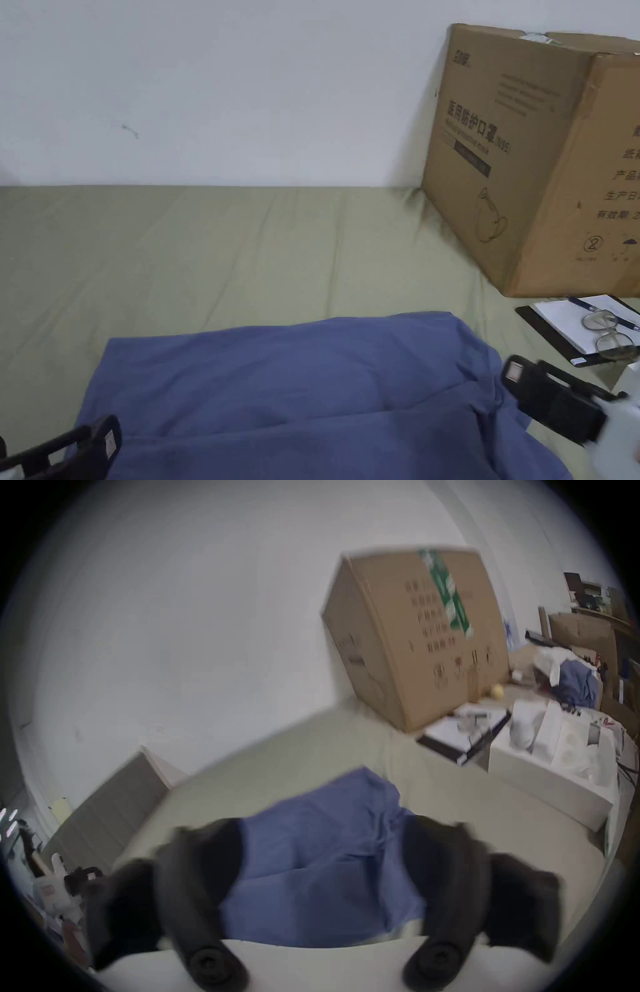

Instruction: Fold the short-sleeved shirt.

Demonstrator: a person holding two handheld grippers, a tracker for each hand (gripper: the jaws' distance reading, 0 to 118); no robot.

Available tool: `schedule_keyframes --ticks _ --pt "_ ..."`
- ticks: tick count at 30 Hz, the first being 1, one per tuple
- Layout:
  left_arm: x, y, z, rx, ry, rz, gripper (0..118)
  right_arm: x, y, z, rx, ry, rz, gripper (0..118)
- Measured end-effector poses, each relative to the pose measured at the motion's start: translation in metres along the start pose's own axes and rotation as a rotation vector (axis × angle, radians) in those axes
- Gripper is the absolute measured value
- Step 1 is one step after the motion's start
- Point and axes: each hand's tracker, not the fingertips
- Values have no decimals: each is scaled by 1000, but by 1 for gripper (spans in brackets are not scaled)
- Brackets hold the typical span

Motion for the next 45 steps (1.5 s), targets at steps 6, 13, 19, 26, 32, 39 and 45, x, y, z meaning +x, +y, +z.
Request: schedule_keyframes --ticks 6,13,19,26,32,39,45 --pt "31 -26 89 224 111 -96 0 -36 -25 99 149 63 77 0" --pt "15 10 73 10 91 -68 0 -45 -25 116 82 50 157 0" --pt "-56 4 -62 -654 185 -27 23 -40 -32 106 -61 121 129 0" --pt "-90 -34 -117 -764 249 91 118 -32 -40 92 -157 117 157 0" --pt "-65 -56 -128 -814 374 -87 104 -22 -31 71 -189 84 124 0" --pt "-37 -37 -85 -601 139 -100 0 31 2 13 -276 -53 125 0" --pt "-35 -23 -73 -549 163 -62 0 100 21 -84 -662 -171 1 0"
